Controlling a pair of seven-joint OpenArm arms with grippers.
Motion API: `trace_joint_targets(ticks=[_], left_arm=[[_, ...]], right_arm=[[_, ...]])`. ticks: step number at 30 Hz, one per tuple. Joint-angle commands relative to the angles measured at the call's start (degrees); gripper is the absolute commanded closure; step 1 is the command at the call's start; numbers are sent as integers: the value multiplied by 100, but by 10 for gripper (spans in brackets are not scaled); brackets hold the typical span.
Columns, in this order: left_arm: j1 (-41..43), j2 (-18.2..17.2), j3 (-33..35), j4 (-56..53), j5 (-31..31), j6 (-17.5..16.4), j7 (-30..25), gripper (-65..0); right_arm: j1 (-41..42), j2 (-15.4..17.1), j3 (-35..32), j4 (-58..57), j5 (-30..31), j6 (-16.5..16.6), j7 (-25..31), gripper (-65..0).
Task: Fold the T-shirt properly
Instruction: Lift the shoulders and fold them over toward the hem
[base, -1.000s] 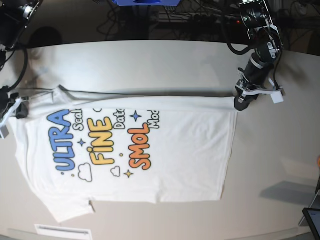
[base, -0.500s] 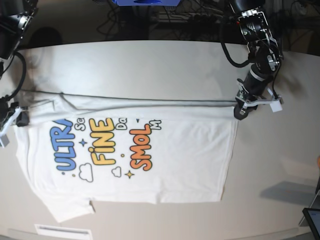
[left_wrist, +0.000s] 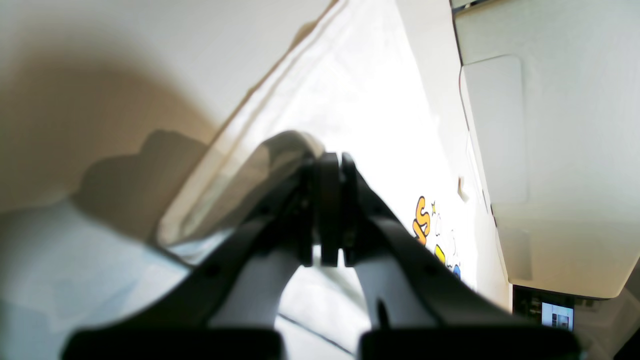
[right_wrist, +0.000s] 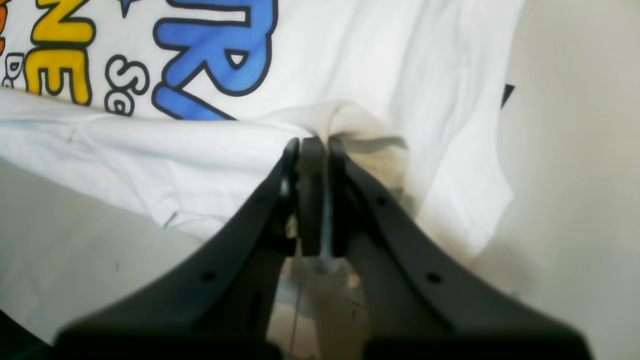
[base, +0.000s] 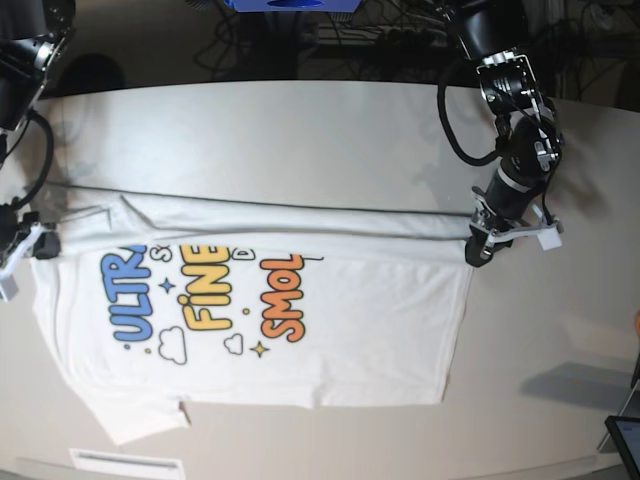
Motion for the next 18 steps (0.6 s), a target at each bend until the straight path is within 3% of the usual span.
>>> trace_joint_targets(ticks=[1, 5, 9, 13, 18], left_arm=[[-74, -63, -30, 109, -81, -62, -97, 0], [-250, -63, -30, 83, -81, -62, -97, -22], [-479, -63, -30, 118, -81, -62, -97, -191], [-892, -115, -30, -110, -54, -62, -115, -306], [-1243, -370, -30, -401, -28, -62, -124, -311]], right_arm=[[123, 153, 23, 68, 90, 12, 187, -10], [238, 153, -196, 59, 90, 12, 407, -35], [308, 162, -583, 59, 90, 12, 873, -133], [431, 162, -821, -125, 90, 12, 1479, -200], [501, 224, -812, -433, 81, 12, 2359, -207]])
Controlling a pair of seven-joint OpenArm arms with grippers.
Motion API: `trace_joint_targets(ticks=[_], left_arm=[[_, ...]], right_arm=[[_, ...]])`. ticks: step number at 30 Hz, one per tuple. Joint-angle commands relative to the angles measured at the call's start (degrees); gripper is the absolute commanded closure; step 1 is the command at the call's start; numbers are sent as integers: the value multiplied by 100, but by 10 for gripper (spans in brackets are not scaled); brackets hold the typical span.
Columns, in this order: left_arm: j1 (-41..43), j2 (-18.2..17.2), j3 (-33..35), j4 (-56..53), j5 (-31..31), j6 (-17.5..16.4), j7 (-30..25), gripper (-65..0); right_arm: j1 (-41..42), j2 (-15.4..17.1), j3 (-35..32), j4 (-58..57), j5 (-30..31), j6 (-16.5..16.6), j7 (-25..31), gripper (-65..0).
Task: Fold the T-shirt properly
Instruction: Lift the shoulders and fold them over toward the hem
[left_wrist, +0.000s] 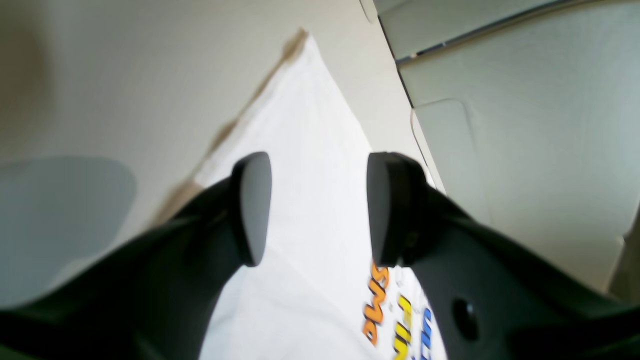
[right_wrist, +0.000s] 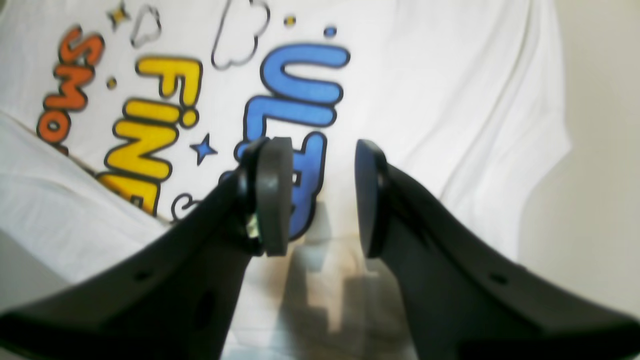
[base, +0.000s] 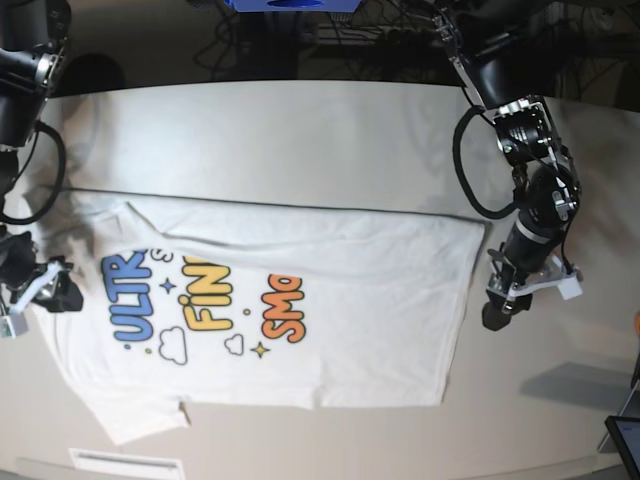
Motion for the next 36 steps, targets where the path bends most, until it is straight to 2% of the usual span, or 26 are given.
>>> trace_joint_targets(ticks=[1, 4, 6, 8, 10, 11, 12, 13, 14, 15, 17, 19, 24, 29, 32, 36], left_arm=[[-91, -119, -15, 120, -111, -68, -76, -311], [-39, -339, 64, 287, -111, -77, -58, -311], [234, -409, 64, 603, -102, -77, -67, -309], [542, -427, 205, 1192, 232, -77, -67, -307], [840, -409, 486, 1799, 1129, -77, -84, -279], [981, -374, 644, 2045, 1753, -77, -84, -222], [1104, -322, 820, 2195, 2377, -77, -93, -134], [1192, -234, 926, 2230, 2948, -95, -137, -37], [1271, -119, 987, 2238, 3441, -104, -304, 0], [1359, -23, 1014, 2212, 3836, -104, -550, 0], [1517, 127, 1031, 2195, 4346, -104, -1043, 0], [1570, 162, 1049, 2168, 4540, -104, -1324, 0], [1359, 136, 1049, 1737, 4548, -121, -1227, 0], [1315, 65, 1040, 1614, 4592, -904, -1236, 0], [1306, 48, 1216, 1597, 4601, -956, -1236, 0], [1289, -278, 1708, 1562, 4601, -956, -1236, 0]], right_arm=[[101, 285, 32, 133, 44, 17, 257, -207], [-66, 408, 23, 256, -475, 17, 608, -207], [-250, 426, 23, 608, -1125, 17, 793, -207], [-558, 338, 41, 1083, -1890, 17, 916, -207], [-848, 92, 76, 1417, -2523, 17, 1030, -207], [-1006, -57, 85, 1654, -2875, 17, 1153, -199], [-1173, -233, 93, 1856, -3227, 17, 1312, -173], [-1314, -444, 155, 2041, -3596, 17, 1470, -120], [-1420, -682, 278, 2199, -3930, 17, 1628, -51], [-1464, -919, 392, 2340, -4264, 17, 1742, 0], [-1499, -1315, 533, 2507, -4853, 17, 1909, -9], [-1481, -1561, 586, 2524, -5319, 17, 1936, -7], [-1472, -1675, 586, 2322, -5389, 17, 1936, -6], [-1481, -1657, 594, 2296, -5389, 17, 1936, -4], [-1472, -1622, 647, 2349, -5398, 17, 1936, -4], [-1481, -1649, 1043, 2612, -5398, 17, 1786, -4]])
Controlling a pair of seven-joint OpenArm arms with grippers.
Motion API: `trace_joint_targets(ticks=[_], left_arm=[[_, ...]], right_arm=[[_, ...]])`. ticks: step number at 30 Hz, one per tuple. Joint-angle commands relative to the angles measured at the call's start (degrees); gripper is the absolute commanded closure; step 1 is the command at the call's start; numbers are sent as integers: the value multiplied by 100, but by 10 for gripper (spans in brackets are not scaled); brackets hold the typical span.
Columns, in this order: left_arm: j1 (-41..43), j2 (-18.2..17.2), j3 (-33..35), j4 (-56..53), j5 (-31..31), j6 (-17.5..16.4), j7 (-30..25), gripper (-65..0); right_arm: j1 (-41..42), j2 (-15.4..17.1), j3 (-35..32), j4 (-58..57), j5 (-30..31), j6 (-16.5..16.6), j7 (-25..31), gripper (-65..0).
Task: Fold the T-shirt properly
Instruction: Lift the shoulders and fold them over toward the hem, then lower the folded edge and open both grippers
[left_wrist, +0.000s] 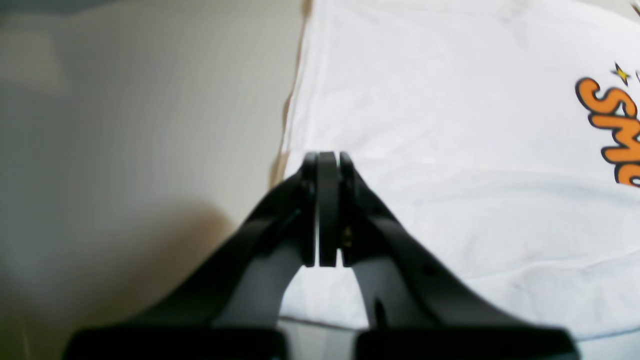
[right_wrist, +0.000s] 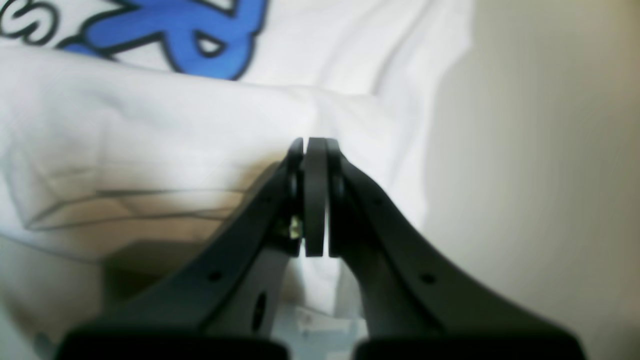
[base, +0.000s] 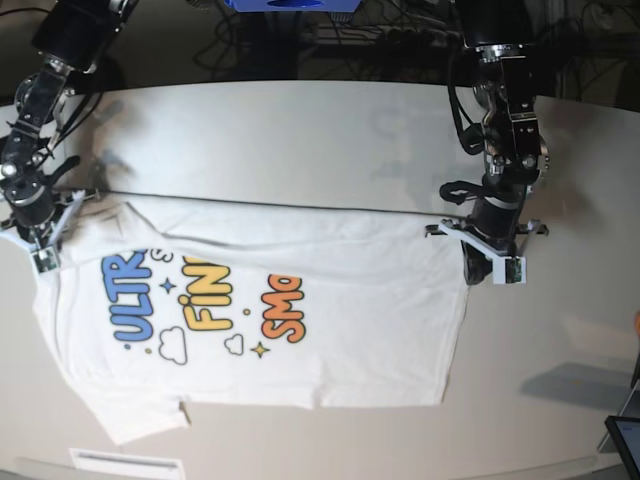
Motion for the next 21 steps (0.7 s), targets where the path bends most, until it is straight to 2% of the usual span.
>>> trace_joint_targets(ticks=[1, 7, 11, 16, 21], left_arm=[[-62, -116, 80, 77, -35, 1, -159, 0], [-185, -151, 186, -468, -43, 1, -150, 0], [-194, -151, 203, -916, -43, 1, -176, 0], [-273, -169, 195, -1382, -43, 1, -185, 0], [-273, -292, 221, -1602, -35, 1, -150, 0]], right_arm=[[93, 80, 75, 121, 27, -49, -44, -4], [49, 71, 180, 24, 27, -49, -193, -4], [57, 71, 172, -433, 36, -49, -184, -4], [101, 71, 172, -1172, 44, -49, -61, -4], [-13, 54, 198, -1330, 44, -49, 27, -4]])
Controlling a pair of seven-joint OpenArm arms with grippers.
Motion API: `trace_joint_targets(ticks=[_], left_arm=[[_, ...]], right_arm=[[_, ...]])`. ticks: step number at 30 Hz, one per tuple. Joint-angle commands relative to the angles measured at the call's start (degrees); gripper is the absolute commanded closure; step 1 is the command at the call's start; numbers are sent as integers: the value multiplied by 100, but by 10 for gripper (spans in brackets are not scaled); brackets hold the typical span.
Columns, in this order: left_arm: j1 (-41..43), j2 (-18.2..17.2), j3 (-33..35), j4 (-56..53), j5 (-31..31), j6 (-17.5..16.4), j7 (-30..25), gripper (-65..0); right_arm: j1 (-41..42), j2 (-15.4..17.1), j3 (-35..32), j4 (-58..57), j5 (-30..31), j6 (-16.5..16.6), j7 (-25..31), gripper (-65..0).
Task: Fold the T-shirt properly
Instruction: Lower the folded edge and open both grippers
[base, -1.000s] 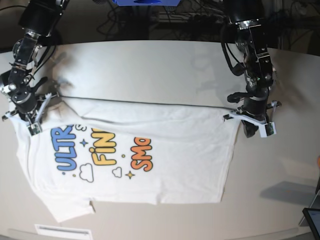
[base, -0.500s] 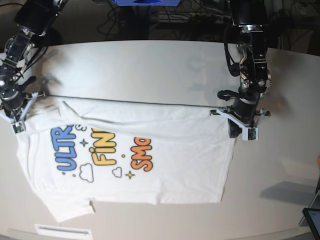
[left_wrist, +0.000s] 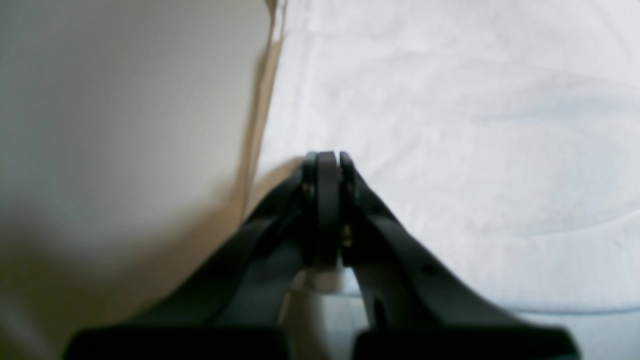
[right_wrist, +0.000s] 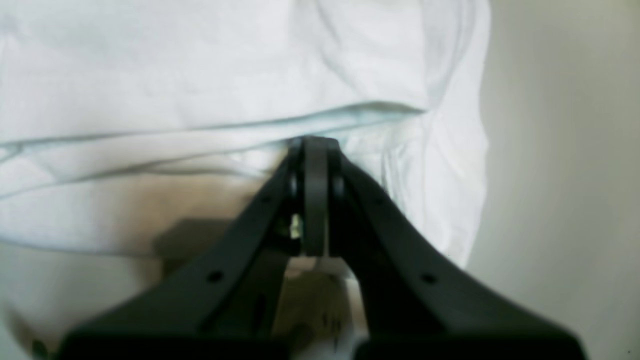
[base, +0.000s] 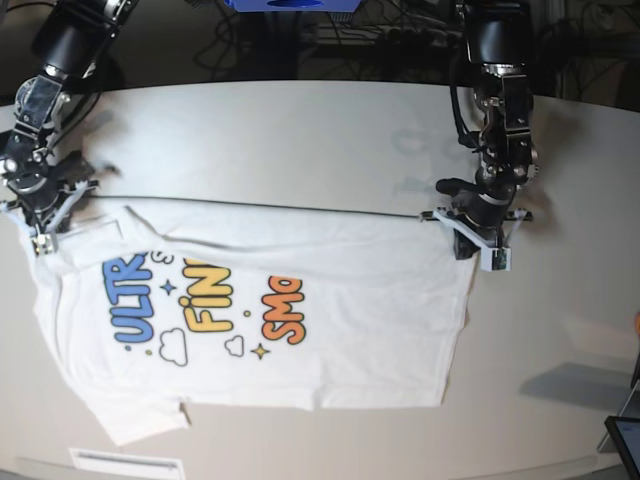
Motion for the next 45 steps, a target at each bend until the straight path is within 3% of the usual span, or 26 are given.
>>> trace_joint_targets(ticks=[1, 16, 20, 26, 35, 41, 45], left_arm=[[35, -91, -17, 20, 77, 69, 161, 0], [1099, -126, -61, 574, 77, 69, 169, 0], [1354, -126, -70, 882, 77, 69, 178, 0], [1688, -126, -88, 1330, 77, 69, 477, 0], [2532, 93, -105, 2086, 1334, 69, 477, 0], [2655, 102, -105, 2130, 1413, 69, 477, 0], [2673, 111, -96, 2130, 1395, 69, 477, 0]], right_arm=[[-107, 8, 6, -23, -113, 117, -292, -4], [-608, -18, 6, 259, -130, 117, -301, -3], [-846, -18, 14, 522, -130, 117, -583, -3], [-1285, -36, 14, 997, -130, 117, -662, -3], [-1777, -291, 23, 1067, -139, 117, -671, -3], [-2138, -493, 23, 1604, -139, 117, -671, -3], [-2252, -546, 23, 1964, -139, 117, -1066, -3]])
